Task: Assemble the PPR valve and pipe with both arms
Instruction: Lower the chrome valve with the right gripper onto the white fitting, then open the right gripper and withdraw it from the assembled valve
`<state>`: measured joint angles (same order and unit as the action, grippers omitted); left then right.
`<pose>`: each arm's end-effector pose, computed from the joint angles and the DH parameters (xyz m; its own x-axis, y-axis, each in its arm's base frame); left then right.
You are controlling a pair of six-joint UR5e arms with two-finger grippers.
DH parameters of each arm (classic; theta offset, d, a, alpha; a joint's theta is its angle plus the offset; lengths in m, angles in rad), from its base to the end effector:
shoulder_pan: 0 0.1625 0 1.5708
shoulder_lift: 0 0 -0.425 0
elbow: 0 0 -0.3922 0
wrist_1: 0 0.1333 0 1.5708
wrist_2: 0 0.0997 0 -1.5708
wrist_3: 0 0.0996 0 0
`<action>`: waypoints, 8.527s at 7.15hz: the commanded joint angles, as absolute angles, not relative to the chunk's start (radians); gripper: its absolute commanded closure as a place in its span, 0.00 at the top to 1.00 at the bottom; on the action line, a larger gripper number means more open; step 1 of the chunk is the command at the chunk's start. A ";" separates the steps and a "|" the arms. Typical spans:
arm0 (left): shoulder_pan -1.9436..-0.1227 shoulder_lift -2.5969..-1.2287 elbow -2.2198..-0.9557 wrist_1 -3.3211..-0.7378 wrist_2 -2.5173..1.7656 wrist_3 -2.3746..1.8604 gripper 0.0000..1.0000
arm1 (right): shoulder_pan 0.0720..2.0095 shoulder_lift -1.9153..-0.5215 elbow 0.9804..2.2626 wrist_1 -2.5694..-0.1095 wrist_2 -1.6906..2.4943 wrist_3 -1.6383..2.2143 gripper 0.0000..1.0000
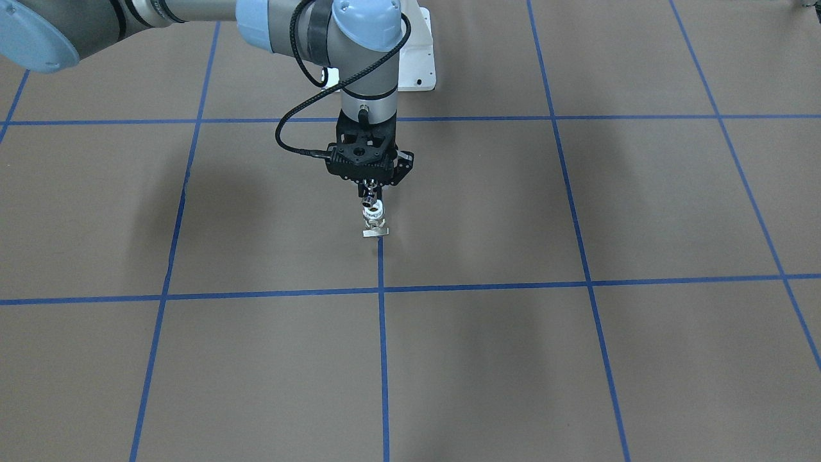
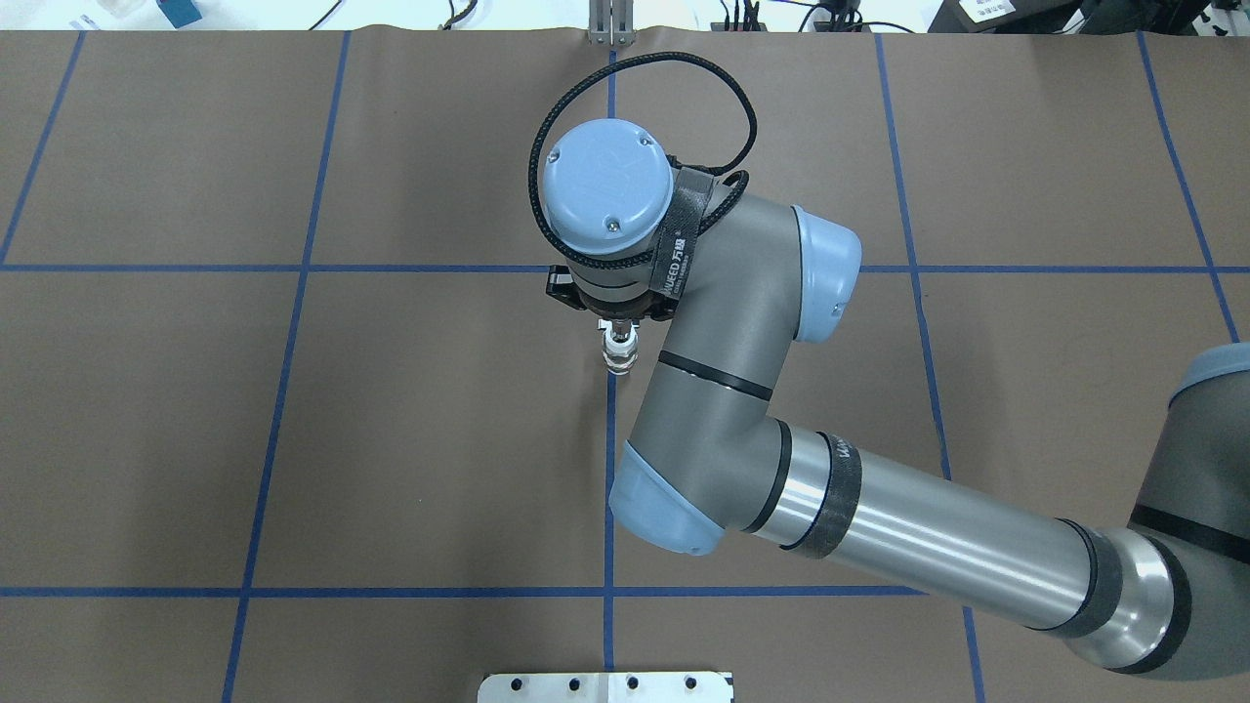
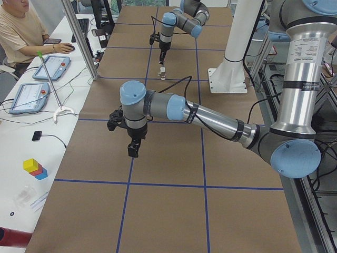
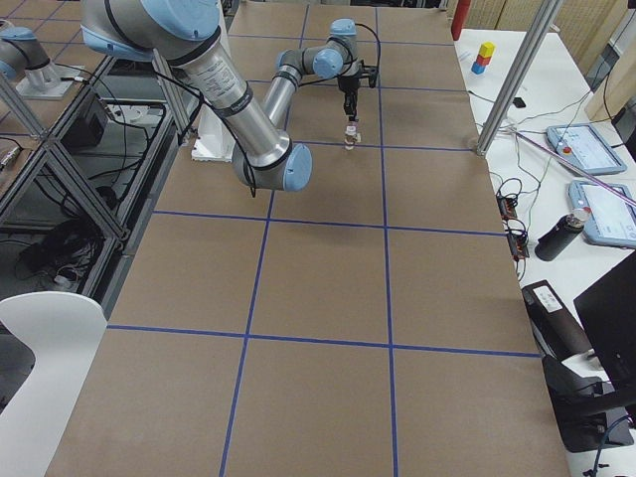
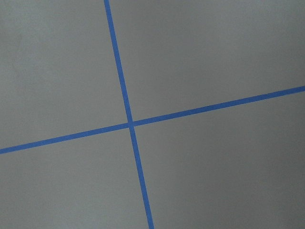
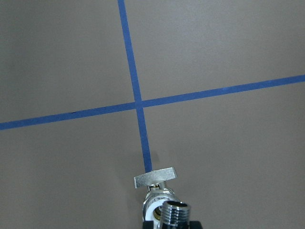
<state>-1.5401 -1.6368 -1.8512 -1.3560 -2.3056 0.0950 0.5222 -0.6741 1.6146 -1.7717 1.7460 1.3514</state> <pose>-0.0510 -0.5073 0.5136 0.7327 0.2042 -0.6492 -0.1004 0.9759 0.1937 -0.5514 -0.4511 0.1162 0.7097 0.1611 0.6859 -0.2406 0.9704 0.0210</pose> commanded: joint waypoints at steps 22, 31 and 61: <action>-1.539 -1.637 -1.848 -1.356 -2.306 0.095 1.00 | 0.505 -0.692 1.592 -1.709 1.709 1.351 0.06; -1.539 -1.637 -1.848 -1.356 -2.306 0.097 1.00 | 0.500 -0.698 1.594 -1.709 1.709 1.350 0.26; -1.562 -1.494 -1.786 -1.545 -2.304 0.095 1.00 | 1.259 -1.426 1.898 -1.710 2.192 0.206 1.00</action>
<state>-1.5610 -1.5088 -1.7824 -1.5419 -2.3052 0.0987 1.1803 -1.3133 1.8968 -1.7163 2.1776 0.3382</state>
